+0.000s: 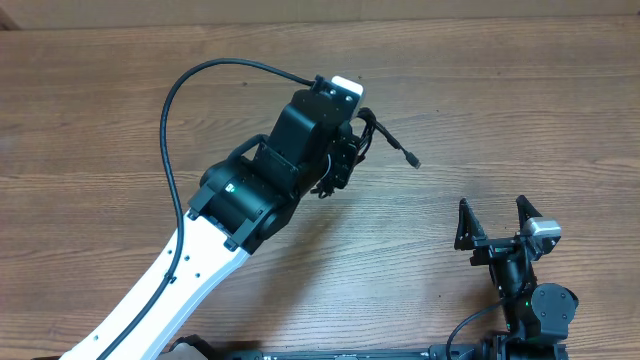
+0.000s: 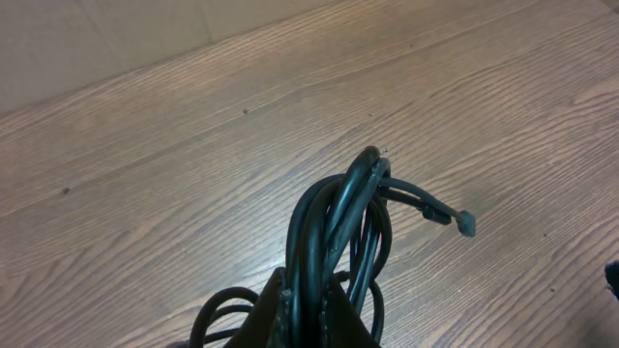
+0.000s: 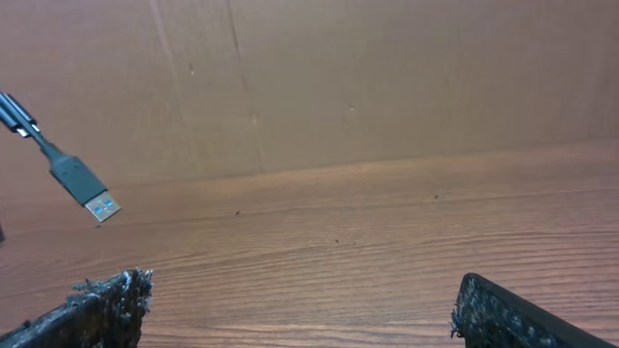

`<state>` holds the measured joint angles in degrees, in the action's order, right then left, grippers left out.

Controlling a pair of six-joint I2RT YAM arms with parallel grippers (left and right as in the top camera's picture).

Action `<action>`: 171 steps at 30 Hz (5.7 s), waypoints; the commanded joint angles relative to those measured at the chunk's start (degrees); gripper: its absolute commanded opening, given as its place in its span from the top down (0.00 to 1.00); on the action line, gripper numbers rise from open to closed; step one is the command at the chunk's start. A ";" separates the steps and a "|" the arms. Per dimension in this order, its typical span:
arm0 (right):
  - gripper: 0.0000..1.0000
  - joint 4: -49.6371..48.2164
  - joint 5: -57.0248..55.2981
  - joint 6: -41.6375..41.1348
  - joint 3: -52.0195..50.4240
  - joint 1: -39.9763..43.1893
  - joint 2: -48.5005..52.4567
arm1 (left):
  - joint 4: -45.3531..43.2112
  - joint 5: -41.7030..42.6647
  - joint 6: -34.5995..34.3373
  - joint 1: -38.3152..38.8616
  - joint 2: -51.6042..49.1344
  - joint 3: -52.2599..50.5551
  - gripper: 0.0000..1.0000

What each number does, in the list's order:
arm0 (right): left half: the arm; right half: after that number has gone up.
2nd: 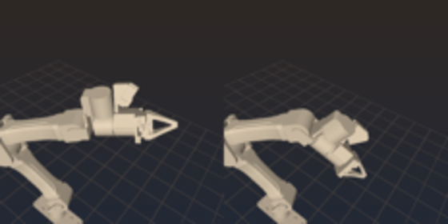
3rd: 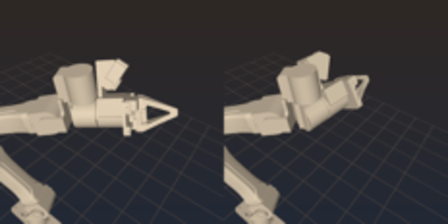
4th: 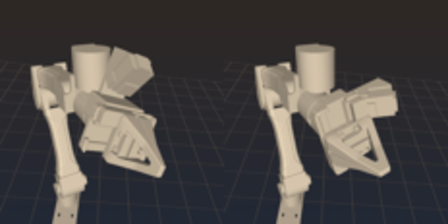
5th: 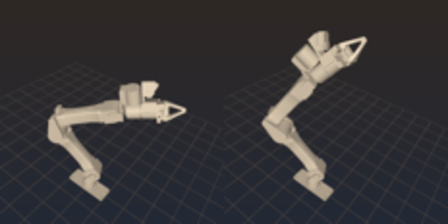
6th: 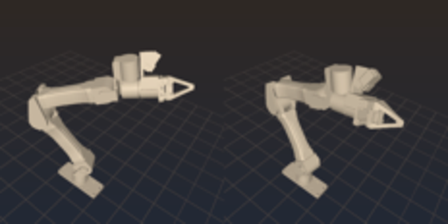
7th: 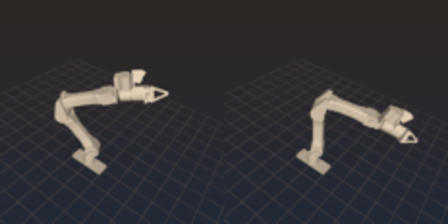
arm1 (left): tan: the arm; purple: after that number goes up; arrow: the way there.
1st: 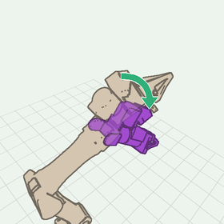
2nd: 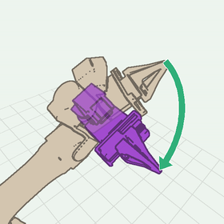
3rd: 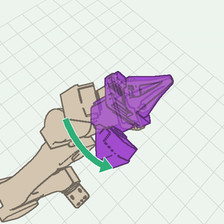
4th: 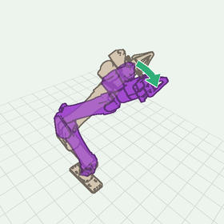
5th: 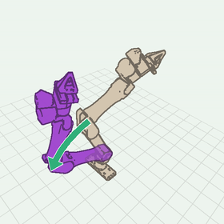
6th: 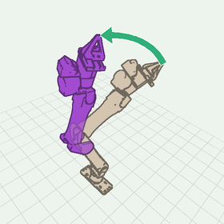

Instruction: Untangle cables

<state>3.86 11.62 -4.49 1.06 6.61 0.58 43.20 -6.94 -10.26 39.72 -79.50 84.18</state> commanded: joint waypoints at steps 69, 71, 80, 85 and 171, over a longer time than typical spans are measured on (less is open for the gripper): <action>0.05 38.86 39.36 -31.06 46.14 -1.64 46.56 | -7.93 33.33 -29.18 -11.41 4.59 1.86 0.96; 0.05 37.29 40.15 -31.06 46.14 -3.52 48.54 | -8.72 32.81 -29.20 -11.41 4.50 1.86 0.96; 0.02 22.86 29.77 -35.26 46.14 -20.22 57.83 | -10.05 31.58 -34.99 -11.13 1.90 1.86 0.96; 0.02 23.91 18.16 -36.22 46.14 -22.40 64.59 | -11.08 37.09 -35.17 -11.26 1.68 1.86 0.96; 0.96 17.92 52.74 28.11 53.18 -16.61 54.90 | 16.46 64.54 50.99 -17.20 2.25 1.86 0.87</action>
<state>21.69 64.71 24.03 52.77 -10.15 55.66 59.61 55.75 39.59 22.15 -78.02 84.53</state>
